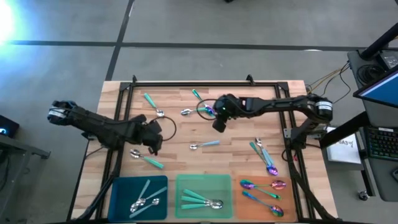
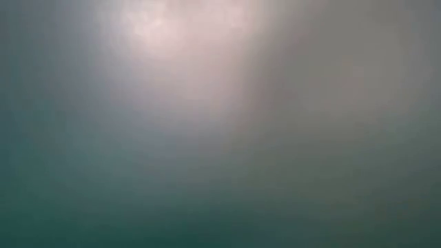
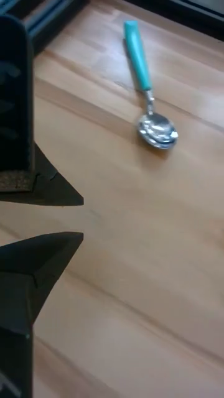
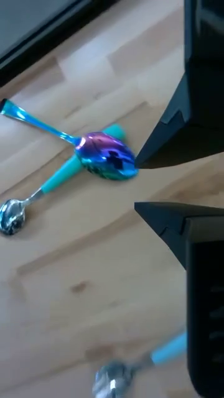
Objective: Sort silverware by color (type)
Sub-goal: Put the blue spoon into the orange bin, then put the light green spoon into the light green bin
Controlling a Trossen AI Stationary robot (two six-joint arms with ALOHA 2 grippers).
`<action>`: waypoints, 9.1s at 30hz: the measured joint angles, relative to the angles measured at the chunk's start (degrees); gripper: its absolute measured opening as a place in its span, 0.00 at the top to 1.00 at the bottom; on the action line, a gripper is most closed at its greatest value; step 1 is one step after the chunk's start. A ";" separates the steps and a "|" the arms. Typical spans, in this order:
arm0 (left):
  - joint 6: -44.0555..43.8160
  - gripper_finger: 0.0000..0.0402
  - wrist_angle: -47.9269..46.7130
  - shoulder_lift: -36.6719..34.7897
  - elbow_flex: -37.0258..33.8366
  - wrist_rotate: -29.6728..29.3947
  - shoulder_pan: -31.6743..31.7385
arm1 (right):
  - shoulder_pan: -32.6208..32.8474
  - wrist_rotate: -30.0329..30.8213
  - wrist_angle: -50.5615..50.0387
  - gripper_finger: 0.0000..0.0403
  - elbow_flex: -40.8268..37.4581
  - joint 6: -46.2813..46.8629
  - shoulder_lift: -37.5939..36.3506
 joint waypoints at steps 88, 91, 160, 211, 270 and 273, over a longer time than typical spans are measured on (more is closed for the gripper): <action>22.29 0.85 118.67 -0.19 -36.97 -0.52 7.58 | -2.42 -4.49 -2.62 0.98 28.98 -7.54 19.58; 24.82 0.85 125.78 0.49 -38.98 -0.53 7.58 | 0.15 -4.22 0.80 0.98 28.99 -10.98 18.68; 26.63 0.63 130.73 1.05 -36.24 -12.39 7.58 | 33.50 4.68 -52.60 0.98 29.11 30.18 1.84; 9.13 0.63 86.39 0.42 -24.62 1.07 8.96 | 62.04 0.71 -57.54 0.68 15.89 68.46 5.69; -10.77 0.63 24.74 15.76 0.96 20.02 61.63 | 33.01 33.04 -64.63 0.70 15.84 21.54 5.25; -11.06 0.63 23.77 15.76 0.94 20.68 61.61 | 33.01 33.52 -64.61 0.69 15.84 20.40 5.25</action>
